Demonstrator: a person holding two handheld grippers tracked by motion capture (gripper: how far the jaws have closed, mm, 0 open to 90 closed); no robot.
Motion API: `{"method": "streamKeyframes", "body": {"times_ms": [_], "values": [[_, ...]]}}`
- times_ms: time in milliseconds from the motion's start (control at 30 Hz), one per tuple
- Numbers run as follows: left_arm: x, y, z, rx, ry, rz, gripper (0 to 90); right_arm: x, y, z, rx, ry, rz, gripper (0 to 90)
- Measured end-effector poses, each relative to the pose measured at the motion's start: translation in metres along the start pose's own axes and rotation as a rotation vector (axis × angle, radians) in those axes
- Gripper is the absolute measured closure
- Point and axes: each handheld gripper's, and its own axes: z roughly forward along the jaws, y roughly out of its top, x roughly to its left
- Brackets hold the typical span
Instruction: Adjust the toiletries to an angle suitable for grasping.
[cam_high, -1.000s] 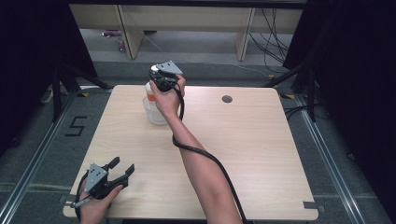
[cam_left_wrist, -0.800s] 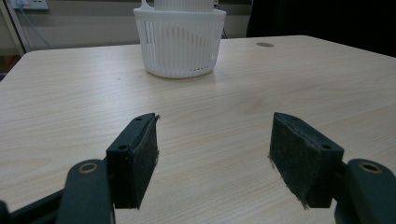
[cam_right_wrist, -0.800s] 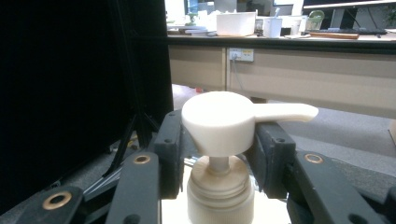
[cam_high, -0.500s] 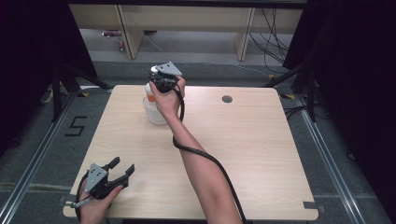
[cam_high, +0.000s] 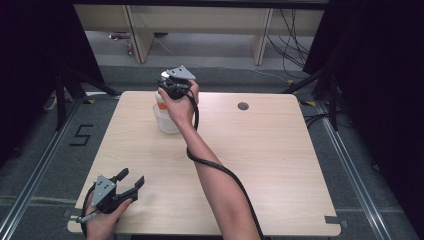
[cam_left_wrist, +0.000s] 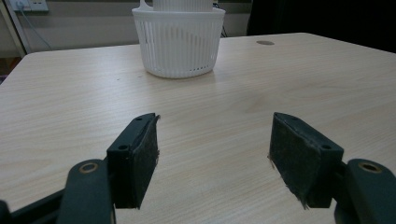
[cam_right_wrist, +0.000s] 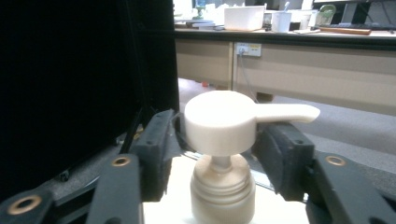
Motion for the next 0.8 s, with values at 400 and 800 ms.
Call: {"method": "streamKeyframes", "body": {"times_ms": [400, 800], "values": [[-0.001, 0.001, -0.001, 0.014, 0.006, 0.002, 31.9, -0.001, 0.002, -0.013, 0.016, 0.024, -0.019, 38.1], [-0.001, 0.001, -0.001, 0.015, 0.007, 0.006, 31.9, -0.003, -0.003, -0.038, 0.075, 0.051, -0.027, 35.6]]}}
